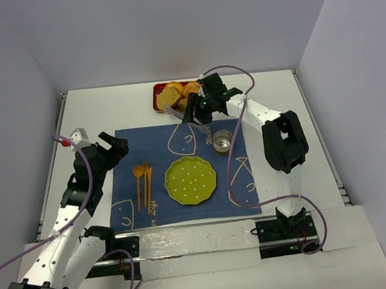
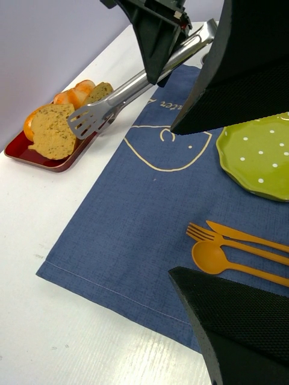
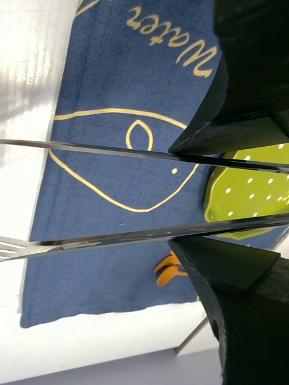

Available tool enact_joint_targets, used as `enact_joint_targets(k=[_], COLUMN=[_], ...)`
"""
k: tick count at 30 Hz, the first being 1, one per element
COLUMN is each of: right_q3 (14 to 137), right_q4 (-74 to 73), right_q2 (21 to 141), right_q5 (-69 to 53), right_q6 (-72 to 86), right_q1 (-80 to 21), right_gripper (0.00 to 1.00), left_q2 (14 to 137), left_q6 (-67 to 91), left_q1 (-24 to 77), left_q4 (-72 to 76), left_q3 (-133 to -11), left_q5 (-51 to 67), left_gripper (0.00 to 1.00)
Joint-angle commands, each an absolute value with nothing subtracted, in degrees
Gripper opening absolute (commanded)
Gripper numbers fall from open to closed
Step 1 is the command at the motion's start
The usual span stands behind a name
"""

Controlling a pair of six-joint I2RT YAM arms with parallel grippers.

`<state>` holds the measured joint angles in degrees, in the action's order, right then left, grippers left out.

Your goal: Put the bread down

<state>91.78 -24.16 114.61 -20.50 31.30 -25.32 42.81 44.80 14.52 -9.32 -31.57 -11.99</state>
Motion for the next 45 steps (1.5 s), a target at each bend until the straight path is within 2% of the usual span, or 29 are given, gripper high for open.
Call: enact_joint_targets(k=[1,8,13,29,45], right_q3=[94.30,90.44,90.89,97.55,96.30], right_q4=[-18.71,-12.92,-15.06,-16.51,-16.99], right_q2=[115.48,112.42,109.63,116.64,118.33], right_q5=[-20.57,-22.24,-19.87,-15.68,-12.83], right_q6=[36.39,39.54,37.75,41.20,44.27], right_q1=[-25.66,-25.66,-25.57,-24.64,-24.26], right_gripper=[0.61,0.59,0.60,0.61,0.61], left_q2=[42.10,42.10,42.11,43.12,42.33], left_q6=[44.74,44.65,44.65,44.56,44.74], left_q1=[14.41,14.41,14.41,14.41,14.41], left_q4=[-8.53,-8.44,-8.09,-8.25,-8.64], left_q3=[-31.91,-31.98,-31.82,-32.15,-31.96], left_q5=[-12.66,-12.49,-12.41,-13.10,-13.54], left_gripper=[0.99,0.99,0.99,0.99,0.99])
